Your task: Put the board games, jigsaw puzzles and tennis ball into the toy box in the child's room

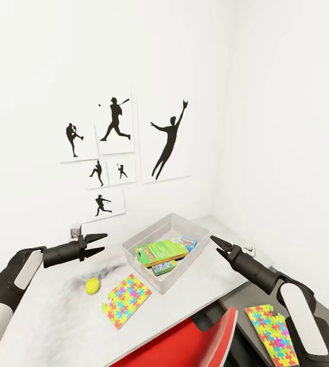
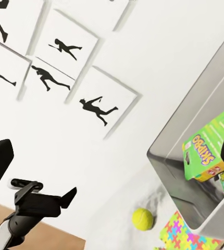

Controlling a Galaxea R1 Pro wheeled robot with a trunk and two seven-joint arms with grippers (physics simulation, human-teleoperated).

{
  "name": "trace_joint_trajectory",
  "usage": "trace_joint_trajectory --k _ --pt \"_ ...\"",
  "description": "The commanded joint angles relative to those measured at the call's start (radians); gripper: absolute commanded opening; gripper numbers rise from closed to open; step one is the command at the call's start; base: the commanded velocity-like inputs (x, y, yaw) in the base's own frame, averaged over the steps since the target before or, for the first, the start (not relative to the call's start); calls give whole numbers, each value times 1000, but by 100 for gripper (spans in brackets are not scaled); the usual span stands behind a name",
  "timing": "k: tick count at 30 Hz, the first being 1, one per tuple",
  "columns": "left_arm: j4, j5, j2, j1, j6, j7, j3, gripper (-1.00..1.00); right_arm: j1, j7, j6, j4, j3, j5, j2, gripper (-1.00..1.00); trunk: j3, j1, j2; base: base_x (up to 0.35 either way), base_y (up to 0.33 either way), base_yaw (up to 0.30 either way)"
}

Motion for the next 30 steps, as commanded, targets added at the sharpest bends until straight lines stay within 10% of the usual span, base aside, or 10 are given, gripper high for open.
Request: trace_joint_trajectory --k 1,30 --pt "0 -3 0 -1 3 -6 1 100 -1 5 5 0 -2 3 0 100 -1 0 -2 -5 33 -124" --pt "-3 -3 4 0 -1 -13 1 100 -1 6 5 2 -2 3 -1 100 10 0 -2 -77 -45 -62"
